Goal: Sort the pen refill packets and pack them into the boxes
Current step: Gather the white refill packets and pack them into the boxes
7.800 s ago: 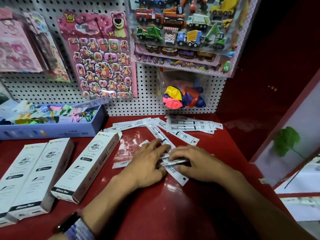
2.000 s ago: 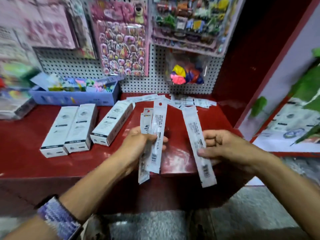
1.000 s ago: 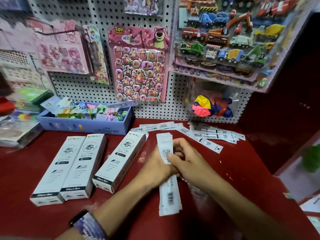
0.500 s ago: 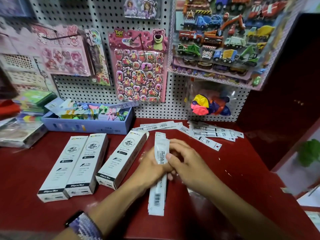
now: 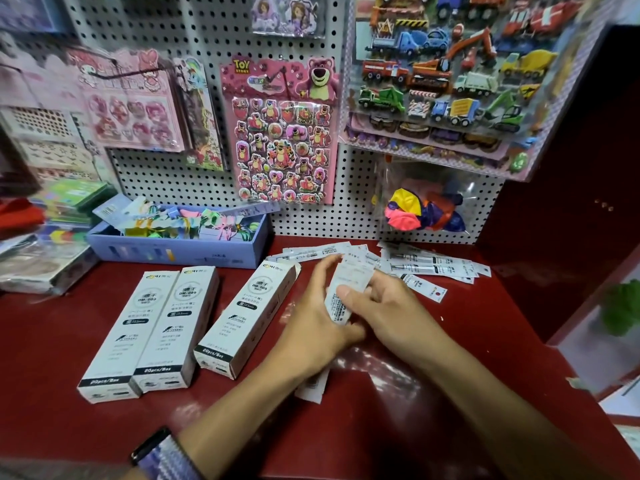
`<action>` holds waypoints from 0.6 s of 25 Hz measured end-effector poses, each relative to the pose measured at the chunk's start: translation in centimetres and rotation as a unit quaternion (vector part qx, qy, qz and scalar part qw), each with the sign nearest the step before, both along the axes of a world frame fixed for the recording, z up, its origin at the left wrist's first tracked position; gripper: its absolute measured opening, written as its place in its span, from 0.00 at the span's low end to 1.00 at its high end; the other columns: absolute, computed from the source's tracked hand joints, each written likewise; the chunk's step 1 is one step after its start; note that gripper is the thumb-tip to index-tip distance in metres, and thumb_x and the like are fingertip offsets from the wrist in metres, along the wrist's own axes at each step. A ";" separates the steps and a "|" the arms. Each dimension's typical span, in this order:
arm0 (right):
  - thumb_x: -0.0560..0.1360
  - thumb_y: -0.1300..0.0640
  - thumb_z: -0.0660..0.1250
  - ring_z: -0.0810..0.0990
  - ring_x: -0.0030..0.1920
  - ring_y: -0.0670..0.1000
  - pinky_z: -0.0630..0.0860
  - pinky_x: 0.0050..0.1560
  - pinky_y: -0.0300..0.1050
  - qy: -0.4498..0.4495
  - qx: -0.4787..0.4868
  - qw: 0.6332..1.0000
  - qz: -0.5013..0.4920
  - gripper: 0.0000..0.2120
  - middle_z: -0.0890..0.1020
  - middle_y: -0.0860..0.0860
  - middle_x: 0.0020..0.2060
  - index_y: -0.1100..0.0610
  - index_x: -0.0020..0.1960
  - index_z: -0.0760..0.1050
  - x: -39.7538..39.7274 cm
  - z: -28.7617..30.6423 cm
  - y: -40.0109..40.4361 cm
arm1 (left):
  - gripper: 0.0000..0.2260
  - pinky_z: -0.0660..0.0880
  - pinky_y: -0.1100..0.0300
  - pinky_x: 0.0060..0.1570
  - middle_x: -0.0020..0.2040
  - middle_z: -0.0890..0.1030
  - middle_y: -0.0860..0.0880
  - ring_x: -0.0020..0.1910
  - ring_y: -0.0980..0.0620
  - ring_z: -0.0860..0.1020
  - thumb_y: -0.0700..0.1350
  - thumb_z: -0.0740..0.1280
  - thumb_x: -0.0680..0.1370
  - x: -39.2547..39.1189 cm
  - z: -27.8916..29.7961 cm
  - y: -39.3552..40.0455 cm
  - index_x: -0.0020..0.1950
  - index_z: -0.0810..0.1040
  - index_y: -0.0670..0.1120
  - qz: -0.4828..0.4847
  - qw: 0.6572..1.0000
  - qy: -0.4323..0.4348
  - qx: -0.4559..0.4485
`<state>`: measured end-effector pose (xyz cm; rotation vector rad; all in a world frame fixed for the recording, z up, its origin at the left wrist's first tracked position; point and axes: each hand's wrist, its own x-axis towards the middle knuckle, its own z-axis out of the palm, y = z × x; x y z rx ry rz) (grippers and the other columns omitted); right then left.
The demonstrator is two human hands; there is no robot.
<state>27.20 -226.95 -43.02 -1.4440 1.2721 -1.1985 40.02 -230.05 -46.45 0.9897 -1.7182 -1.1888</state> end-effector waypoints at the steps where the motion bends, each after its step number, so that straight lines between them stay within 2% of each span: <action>1: 0.76 0.61 0.69 0.85 0.48 0.49 0.81 0.52 0.52 0.037 0.000 0.999 -0.004 0.08 0.87 0.50 0.47 0.56 0.54 0.80 0.0 -0.6 0.1 | 0.44 0.78 0.61 0.53 0.50 0.83 0.62 0.50 0.63 0.81 0.40 0.74 0.63 0.0 -0.3 -0.2 0.73 0.59 0.62 0.008 1.000 -0.005 0.016; 3: 0.74 0.60 0.72 0.86 0.47 0.50 0.82 0.49 0.58 0.062 0.007 0.997 -0.043 0.07 0.87 0.49 0.45 0.56 0.51 0.82 0.8 -1.4 0.5 | 0.46 0.77 0.58 0.57 0.54 0.82 0.60 0.54 0.62 0.80 0.46 0.73 0.63 -0.2 -0.5 -0.3 0.77 0.56 0.57 0.027 0.999 -0.032 0.026; 5: 0.74 0.60 0.72 0.87 0.43 0.50 0.82 0.47 0.59 0.064 -0.009 0.994 -0.092 0.04 0.87 0.51 0.42 0.57 0.48 0.83 1.6 -1.4 0.6 | 0.44 0.78 0.54 0.57 0.55 0.82 0.57 0.53 0.59 0.81 0.47 0.74 0.62 -0.2 -0.1 -0.1 0.75 0.60 0.57 0.032 0.998 -0.047 0.027; 7: 0.76 0.62 0.70 0.87 0.41 0.53 0.83 0.45 0.56 -0.012 -0.019 0.992 -0.123 0.02 0.87 0.54 0.41 0.58 0.47 0.82 1.1 -0.3 0.2 | 0.44 0.79 0.61 0.51 0.52 0.83 0.56 0.47 0.60 0.82 0.39 0.79 0.62 0.7 1.3 -0.7 0.73 0.63 0.58 -0.016 0.996 -0.046 0.072; 9: 0.77 0.63 0.68 0.87 0.39 0.51 0.83 0.38 0.50 -0.075 -0.056 0.981 -0.168 0.03 0.86 0.53 0.39 0.57 0.47 0.81 -1.0 1.3 -0.3 | 0.35 0.78 0.64 0.46 0.51 0.82 0.52 0.45 0.57 0.82 0.40 0.80 0.65 2.7 2.9 -2.0 0.67 0.70 0.57 -0.032 0.995 -0.059 0.070; 10: 0.77 0.61 0.68 0.86 0.38 0.49 0.82 0.36 0.47 -0.042 -0.086 0.977 -0.191 0.03 0.86 0.51 0.38 0.55 0.47 0.80 -2.2 1.9 -0.3 | 0.27 0.78 0.62 0.47 0.52 0.82 0.51 0.47 0.55 0.81 0.44 0.79 0.67 3.9 3.1 -3.0 0.63 0.75 0.55 0.025 0.995 -0.096 0.017; 11: 0.78 0.60 0.68 0.86 0.38 0.48 0.81 0.36 0.45 0.020 -0.109 0.973 -0.201 0.03 0.86 0.49 0.38 0.55 0.47 0.81 -3.2 2.1 -0.2 | 0.20 0.77 0.58 0.50 0.53 0.82 0.51 0.52 0.52 0.80 0.50 0.77 0.70 5.1 2.9 -4.2 0.60 0.77 0.55 0.105 0.975 -0.186 -0.053; 12: 0.78 0.58 0.69 0.85 0.38 0.47 0.81 0.38 0.45 0.103 -0.117 0.968 -0.196 0.03 0.85 0.48 0.38 0.56 0.48 0.81 -3.8 1.9 -0.1 | 0.20 0.76 0.54 0.53 0.57 0.80 0.49 0.56 0.47 0.77 0.56 0.72 0.72 6.1 2.6 -4.8 0.62 0.75 0.54 0.170 0.932 -0.301 -0.109; 13: 0.78 0.56 0.68 0.83 0.38 0.47 0.79 0.39 0.44 0.194 -0.107 0.960 -0.174 0.05 0.84 0.47 0.38 0.55 0.50 0.81 -3.8 1.3 0.0 | 0.24 0.74 0.51 0.56 0.61 0.78 0.47 0.60 0.43 0.74 0.61 0.68 0.73 6.9 1.9 -5.2 0.66 0.71 0.55 0.192 0.880 -0.413 -0.131; 14: 0.78 0.53 0.67 0.82 0.38 0.48 0.78 0.39 0.44 0.279 -0.092 0.945 -0.142 0.07 0.83 0.46 0.37 0.54 0.54 0.80 -3.4 0.6 0.1 | 0.28 0.72 0.49 0.57 0.65 0.76 0.45 0.62 0.40 0.72 0.63 0.65 0.74 7.2 1.1 -5.4 0.71 0.65 0.55 0.181 0.844 -0.492 -0.109; 15: 0.79 0.51 0.66 0.80 0.39 0.51 0.76 0.40 0.46 0.348 -0.080 0.927 -0.119 0.09 0.82 0.48 0.38 0.53 0.56 0.78 -3.0 0.0 0.1 | 0.31 0.72 0.48 0.58 0.66 0.76 0.44 0.63 0.39 0.72 0.63 0.63 0.74 7.4 0.4 -5.5 0.74 0.60 0.57 0.163 0.829 -0.528 -0.083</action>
